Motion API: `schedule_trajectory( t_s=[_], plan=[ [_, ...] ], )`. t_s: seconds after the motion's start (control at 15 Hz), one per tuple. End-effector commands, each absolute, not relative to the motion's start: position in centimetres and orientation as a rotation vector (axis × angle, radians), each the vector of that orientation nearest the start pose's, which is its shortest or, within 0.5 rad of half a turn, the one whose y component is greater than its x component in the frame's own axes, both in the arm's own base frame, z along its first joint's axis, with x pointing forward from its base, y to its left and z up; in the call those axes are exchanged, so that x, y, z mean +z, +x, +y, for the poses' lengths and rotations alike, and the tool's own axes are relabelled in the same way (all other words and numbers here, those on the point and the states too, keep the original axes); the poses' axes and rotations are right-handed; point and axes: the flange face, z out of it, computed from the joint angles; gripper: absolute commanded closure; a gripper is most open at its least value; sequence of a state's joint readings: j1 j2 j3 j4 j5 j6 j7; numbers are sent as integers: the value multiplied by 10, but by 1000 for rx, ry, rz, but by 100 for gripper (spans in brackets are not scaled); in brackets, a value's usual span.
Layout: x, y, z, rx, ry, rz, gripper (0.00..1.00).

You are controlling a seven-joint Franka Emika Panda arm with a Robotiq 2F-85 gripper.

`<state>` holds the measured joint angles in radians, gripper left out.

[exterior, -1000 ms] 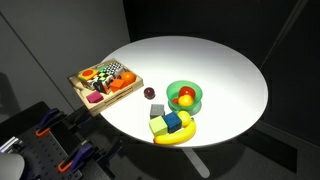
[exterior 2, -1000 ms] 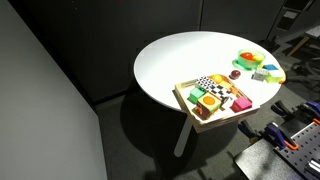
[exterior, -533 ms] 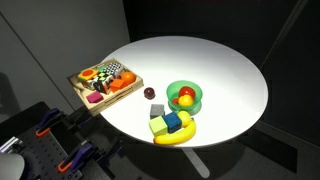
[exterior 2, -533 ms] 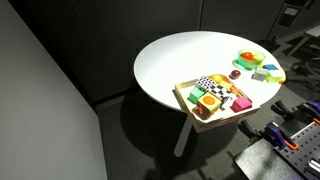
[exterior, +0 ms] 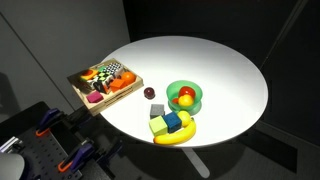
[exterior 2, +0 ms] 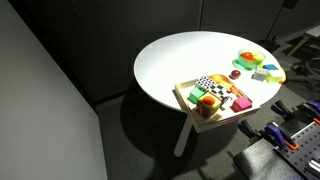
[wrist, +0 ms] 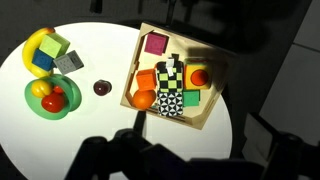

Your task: Put the grey and yellow blocks in the box.

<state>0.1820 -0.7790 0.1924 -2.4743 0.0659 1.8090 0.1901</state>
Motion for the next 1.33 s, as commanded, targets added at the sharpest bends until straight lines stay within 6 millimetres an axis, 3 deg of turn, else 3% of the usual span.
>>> schedule_trajectory(
  t_s=[0.0,0.27,0.73,1.27],
  plan=[
    [563,319,110,-200,-3111,-98,0],
    [561,337,70,-207,-3077,-7,0],
    [535,364,2,-143,-3038,148,0],
    [503,379,-47,-161,-3099,208,0]
  ],
)
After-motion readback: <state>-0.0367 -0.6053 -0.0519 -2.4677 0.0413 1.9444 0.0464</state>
